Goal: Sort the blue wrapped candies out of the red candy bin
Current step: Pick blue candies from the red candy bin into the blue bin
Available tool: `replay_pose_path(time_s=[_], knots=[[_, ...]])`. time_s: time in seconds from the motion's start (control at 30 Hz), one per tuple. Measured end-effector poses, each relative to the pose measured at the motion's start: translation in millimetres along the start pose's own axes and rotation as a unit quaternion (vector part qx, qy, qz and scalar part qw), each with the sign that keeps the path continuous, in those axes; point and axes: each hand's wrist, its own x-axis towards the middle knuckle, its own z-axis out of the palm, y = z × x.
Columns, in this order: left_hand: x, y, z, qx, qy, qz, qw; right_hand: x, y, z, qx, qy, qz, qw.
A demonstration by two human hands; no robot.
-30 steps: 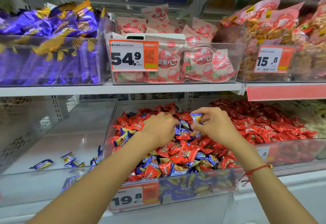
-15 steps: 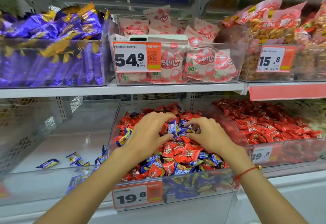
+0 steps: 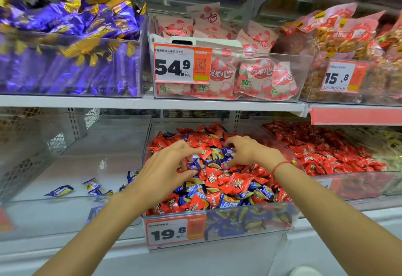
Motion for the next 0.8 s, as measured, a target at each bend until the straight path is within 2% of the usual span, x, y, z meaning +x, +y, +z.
replay_pose_path(time_s=[0.13, 0.27, 0.33, 0.4, 0.47, 0.63, 0.73, 0.8], knots=[[-3.8, 7.5, -2.4, 0.009, 0.024, 0.004, 1.000, -8.3, 1.9, -2.4, 0.015, 0.021, 0.008, 1.000], [-6.4, 15.6, -7.1, 0.012, 0.058, 0.005, 0.998, -26.3, 18.2, -9.2, 0.171, 0.112, -0.008, 0.979], [-7.4, 18.1, -9.7, 0.001, 0.070, -0.017, 0.997, -35.4, 21.2, -11.4, 0.336, 0.140, -0.007, 0.931], [-8.0, 21.5, -12.4, -0.014, 0.074, -0.042, 0.996, -42.8, 19.0, -10.1, 0.477, 0.126, 0.027, 0.869], [-9.2, 23.8, -13.9, -0.031, 0.078, -0.062, 0.994, -43.6, 16.2, -3.3, 0.532, 0.113, 0.060, 0.837], [-15.0, 25.2, -15.8, -0.033, 0.074, -0.102, 0.992, -42.2, 8.6, 8.9, 0.568, 0.130, 0.067, 0.810], [-19.2, 17.5, -23.4, -0.041, 0.093, -0.118, 0.988, -41.9, 2.9, 5.9, 0.492, 0.193, 0.049, 0.848], [-24.8, 9.1, -31.3, -0.054, 0.139, -0.133, 0.980, -42.5, -12.2, 4.6, 0.424, 0.234, 0.018, 0.874]])
